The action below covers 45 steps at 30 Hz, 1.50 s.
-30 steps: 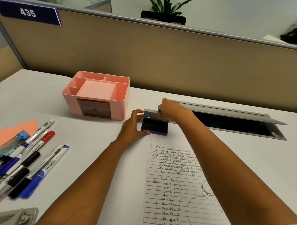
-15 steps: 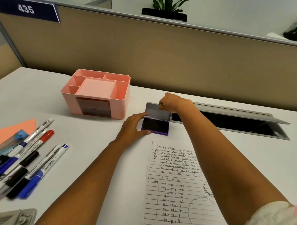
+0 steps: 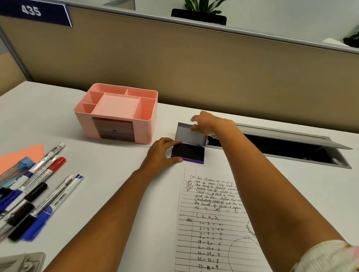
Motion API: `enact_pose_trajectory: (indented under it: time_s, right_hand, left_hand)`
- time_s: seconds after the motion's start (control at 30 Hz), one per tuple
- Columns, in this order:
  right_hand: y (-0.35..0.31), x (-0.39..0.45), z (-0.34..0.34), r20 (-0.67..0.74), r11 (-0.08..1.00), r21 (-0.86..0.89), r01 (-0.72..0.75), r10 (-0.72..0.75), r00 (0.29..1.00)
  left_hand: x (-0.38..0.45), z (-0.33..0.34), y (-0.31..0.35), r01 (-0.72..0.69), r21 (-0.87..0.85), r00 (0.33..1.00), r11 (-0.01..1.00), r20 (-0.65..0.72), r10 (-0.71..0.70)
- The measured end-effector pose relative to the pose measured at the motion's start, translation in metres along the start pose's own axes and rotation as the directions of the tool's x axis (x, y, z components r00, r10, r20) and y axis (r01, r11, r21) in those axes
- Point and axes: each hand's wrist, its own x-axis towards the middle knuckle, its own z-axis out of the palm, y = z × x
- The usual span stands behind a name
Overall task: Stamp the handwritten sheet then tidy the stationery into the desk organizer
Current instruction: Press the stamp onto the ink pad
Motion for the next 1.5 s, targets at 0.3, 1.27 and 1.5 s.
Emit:
enact_pose_trajectory:
  time_s: [0.3, 1.27, 1.5]
  right_hand:
    - [-0.004, -0.027, 0.000, -0.136, 0.694, 0.718, 0.043, 0.079, 0.988]
    - [-0.015, -0.073, 0.038, -0.378, 0.768, 0.638, 0.047, 0.260, 0.889]
    - [-0.020, -0.077, 0.045, -0.383, 0.828, 0.560, 0.021, 0.237, 0.893]
  left_hand:
    - [-0.003, -0.002, 0.006, 0.024, 0.028, 0.999, 0.999, 0.034, -0.025]
    - [0.001, -0.002, -0.002, 0.014, 0.000, 1.000, 1.000, 0.014, -0.014]
    - [0.001, -0.001, -0.002, 0.011, -0.028, 1.000, 1.000, -0.005, -0.011]
